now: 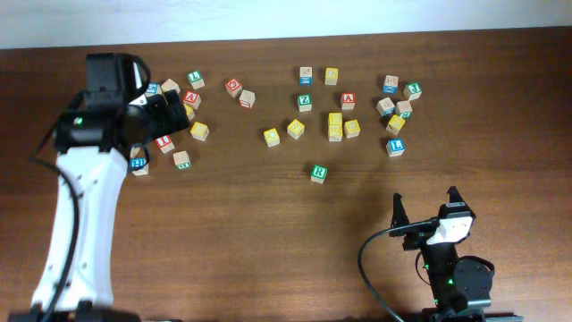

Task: Spell out ICRA
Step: 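Reach the left gripper to the left cluster and grasp the red I block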

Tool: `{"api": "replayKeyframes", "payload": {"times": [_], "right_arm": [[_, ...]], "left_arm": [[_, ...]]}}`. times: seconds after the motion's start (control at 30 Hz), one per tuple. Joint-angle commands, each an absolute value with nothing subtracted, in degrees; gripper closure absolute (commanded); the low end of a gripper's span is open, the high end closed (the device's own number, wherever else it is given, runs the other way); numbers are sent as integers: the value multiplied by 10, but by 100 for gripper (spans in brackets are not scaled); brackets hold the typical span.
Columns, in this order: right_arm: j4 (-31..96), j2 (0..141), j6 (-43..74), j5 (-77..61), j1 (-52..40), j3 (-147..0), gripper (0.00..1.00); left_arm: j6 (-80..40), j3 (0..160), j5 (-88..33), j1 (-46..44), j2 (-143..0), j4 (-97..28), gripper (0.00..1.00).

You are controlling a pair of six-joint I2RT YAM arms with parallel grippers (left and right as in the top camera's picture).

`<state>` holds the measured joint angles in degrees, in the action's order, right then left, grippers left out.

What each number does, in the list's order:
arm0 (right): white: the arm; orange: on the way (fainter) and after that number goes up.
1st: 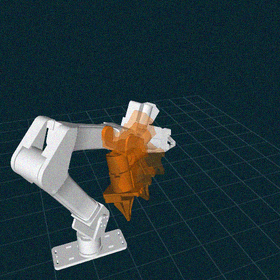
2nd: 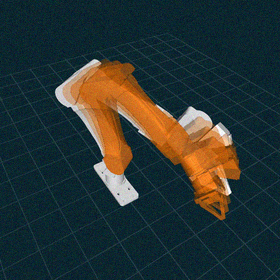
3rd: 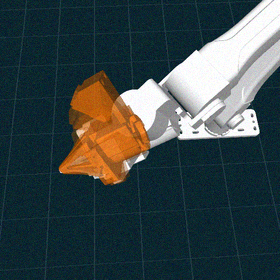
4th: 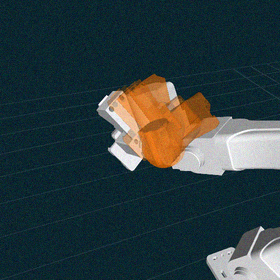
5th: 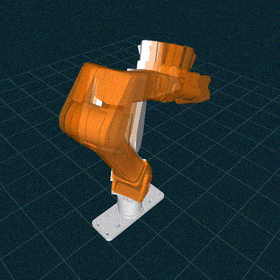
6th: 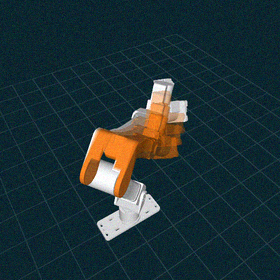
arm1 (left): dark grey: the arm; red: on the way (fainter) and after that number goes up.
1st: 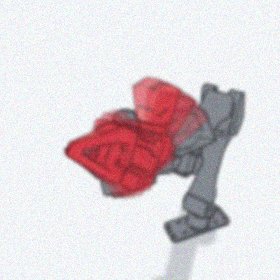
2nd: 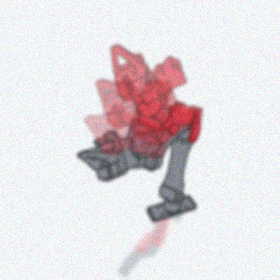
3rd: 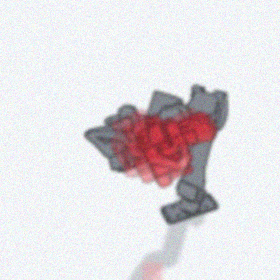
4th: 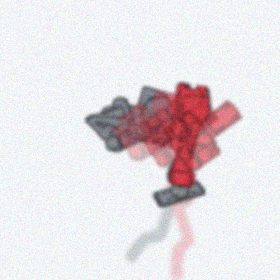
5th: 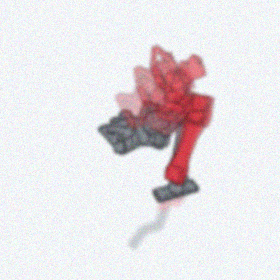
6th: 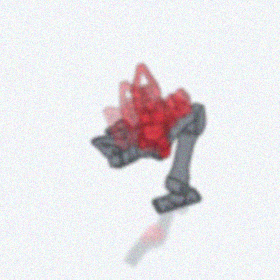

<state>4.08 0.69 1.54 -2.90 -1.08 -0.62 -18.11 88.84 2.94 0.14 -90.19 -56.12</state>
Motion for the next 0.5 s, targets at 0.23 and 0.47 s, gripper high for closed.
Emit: {"api": "replayKeyframes", "payload": {"times": [0.23,0.47], "right_arm": [[43,4,20,-32,-7,-3,1],[43,4,20,-32,-7,-3,2]], "left_arm": [[-224,898,77,33,-1077,-486,16],[-157,897,43,47,-1156,-449,9]]}}
